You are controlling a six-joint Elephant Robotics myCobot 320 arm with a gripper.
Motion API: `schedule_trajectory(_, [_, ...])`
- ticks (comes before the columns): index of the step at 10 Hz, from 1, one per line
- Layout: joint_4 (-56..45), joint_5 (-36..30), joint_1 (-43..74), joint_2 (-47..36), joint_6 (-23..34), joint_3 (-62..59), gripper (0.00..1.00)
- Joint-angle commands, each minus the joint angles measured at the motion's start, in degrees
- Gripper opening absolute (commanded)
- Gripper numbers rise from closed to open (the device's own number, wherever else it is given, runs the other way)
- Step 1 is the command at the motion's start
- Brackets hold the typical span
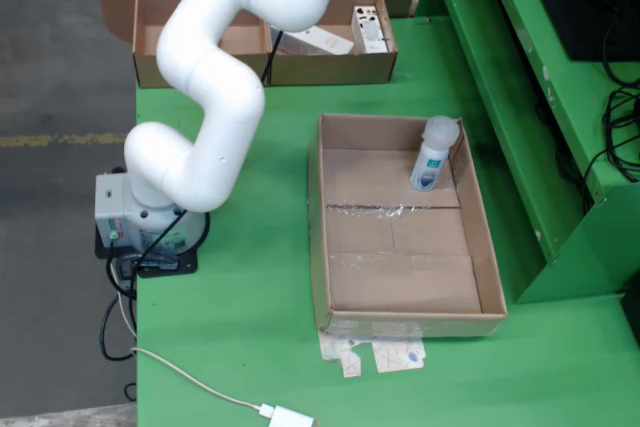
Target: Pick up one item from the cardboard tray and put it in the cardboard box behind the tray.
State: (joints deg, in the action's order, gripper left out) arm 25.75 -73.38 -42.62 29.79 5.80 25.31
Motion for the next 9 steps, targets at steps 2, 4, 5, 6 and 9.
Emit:
schedule_trajectory(2, [-45.2,-6.4,11.8,-11.3,7.5,10.8,1.00])
schedule_trajectory(4, [-56.7,-6.7,16.2,-14.5,8.7,9.3,1.00])
schedule_trajectory(5, [-56.7,-6.7,16.2,-14.5,8.7,9.3,1.00])
schedule_trajectory(6, [-55.2,-7.6,18.2,-21.1,8.7,19.0,1.00])
schedule_trajectory(9, [-48.2,-12.8,36.2,-42.2,15.9,49.1,1.00])
